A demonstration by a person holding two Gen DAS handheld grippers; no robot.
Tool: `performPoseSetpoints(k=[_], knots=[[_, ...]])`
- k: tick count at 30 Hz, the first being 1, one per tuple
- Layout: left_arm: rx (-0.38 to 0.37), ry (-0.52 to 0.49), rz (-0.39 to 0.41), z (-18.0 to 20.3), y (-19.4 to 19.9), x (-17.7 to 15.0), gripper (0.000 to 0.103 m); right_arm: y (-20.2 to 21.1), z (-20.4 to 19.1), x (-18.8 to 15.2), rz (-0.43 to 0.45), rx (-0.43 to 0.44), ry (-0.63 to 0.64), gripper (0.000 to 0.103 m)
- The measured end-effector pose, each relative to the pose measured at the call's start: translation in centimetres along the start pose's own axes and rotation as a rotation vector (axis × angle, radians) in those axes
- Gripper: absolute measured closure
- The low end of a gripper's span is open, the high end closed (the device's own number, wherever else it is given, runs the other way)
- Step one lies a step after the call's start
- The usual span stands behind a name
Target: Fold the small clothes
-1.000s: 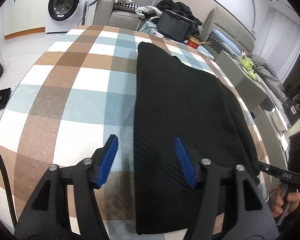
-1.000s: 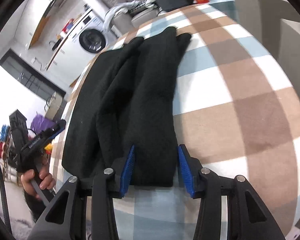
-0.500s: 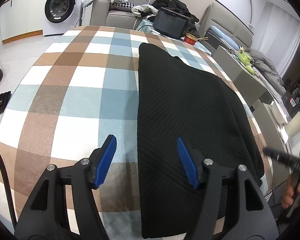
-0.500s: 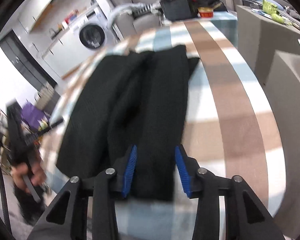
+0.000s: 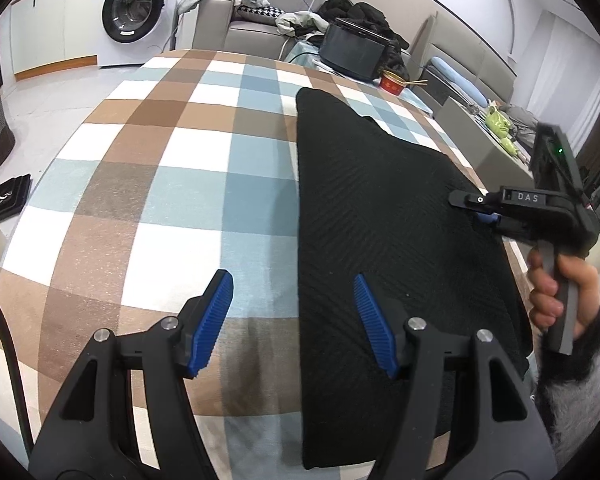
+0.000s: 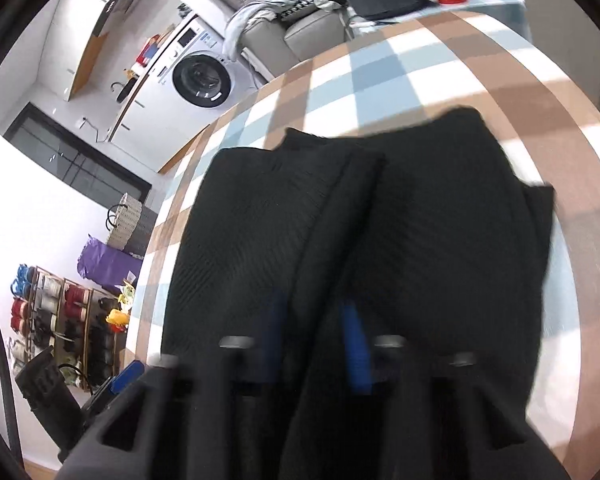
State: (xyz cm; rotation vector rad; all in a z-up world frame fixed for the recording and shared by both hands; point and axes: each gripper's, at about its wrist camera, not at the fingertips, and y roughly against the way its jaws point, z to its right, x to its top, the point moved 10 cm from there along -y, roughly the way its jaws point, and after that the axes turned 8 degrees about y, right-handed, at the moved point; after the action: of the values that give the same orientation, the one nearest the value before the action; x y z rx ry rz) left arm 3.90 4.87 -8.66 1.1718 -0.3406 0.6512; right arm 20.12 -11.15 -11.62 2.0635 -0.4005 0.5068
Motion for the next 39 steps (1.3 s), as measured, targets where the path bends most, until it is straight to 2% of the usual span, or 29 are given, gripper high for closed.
performPoseSetpoints(k=[2, 5, 8, 10, 12, 14, 17, 19, 25, 28, 30, 32, 36, 38, 39], knots=[[0.004, 0.006, 0.004, -0.3, 0.0, 0.2, 0.042, 1.6, -2.5, 1.6, 0.062, 0.018, 0.120, 0.091], [0.003, 0.009, 0.003, -0.4, -0.1, 0.5, 0.042, 3.7, -4.8, 3.4, 0.100, -0.039, 0.270, 0.091], [0.003, 0.002, 0.004, -0.2, -0.3, 0.6, 0.042, 4.1, -2.7, 4.3, 0.096, -0.136, 0.259, 0.091], [-0.004, 0.001, -0.001, 0.1, -0.4, 0.5, 0.042, 3.0, 0.8, 4.4, 0.045, -0.225, 0.196, 0.088], [-0.001, -0.006, -0.008, 0.3, -0.6, 0.2, 0.042, 1.7, 3.6, 3.6, -0.021, -0.267, 0.137, 0.083], [0.006, -0.016, -0.012, 0.3, -0.6, 0.0, 0.042, 1.9, 4.6, 3.3, -0.001, -0.215, 0.083, 0.076], [0.010, -0.007, -0.018, 0.1, -0.7, -0.1, 0.042, 4.3, 4.5, 2.1, 0.050, -0.220, 0.100, 0.059], [0.009, 0.000, -0.023, 0.0, -0.9, -0.1, 0.042, 5.5, 4.9, 0.7, 0.070, -0.218, 0.090, 0.058], [-0.007, -0.016, -0.036, 1.1, -1.6, -0.3, 0.042, 7.4, 5.3, -7.0, 0.014, -0.147, -0.013, 0.058], [-0.016, -0.036, -0.041, 1.9, -1.8, -0.5, 0.042, 7.7, 5.1, -10.1, -0.034, -0.119, -0.048, 0.064], [-0.023, -0.042, -0.043, 2.3, -1.8, -0.5, 0.042, 8.2, 4.6, -11.0, -0.049, -0.146, -0.017, 0.088], [-0.027, -0.047, -0.045, 2.6, -1.8, -0.5, 0.042, 9.5, 3.5, -11.0, -0.024, -0.190, 0.029, 0.096], [-0.034, -0.057, -0.037, 3.0, -1.5, -0.4, 0.042, 11.6, 1.2, -11.2, 0.014, -0.173, 0.058, 0.096], [-0.035, -0.055, -0.041, 2.9, -1.6, -0.4, 0.041, 11.2, 1.1, -12.2, -0.019, -0.180, 0.059, 0.096], [-0.033, -0.051, -0.047, 2.8, -1.8, -0.5, 0.041, 10.5, 2.0, -12.9, -0.049, -0.216, 0.052, 0.096]])
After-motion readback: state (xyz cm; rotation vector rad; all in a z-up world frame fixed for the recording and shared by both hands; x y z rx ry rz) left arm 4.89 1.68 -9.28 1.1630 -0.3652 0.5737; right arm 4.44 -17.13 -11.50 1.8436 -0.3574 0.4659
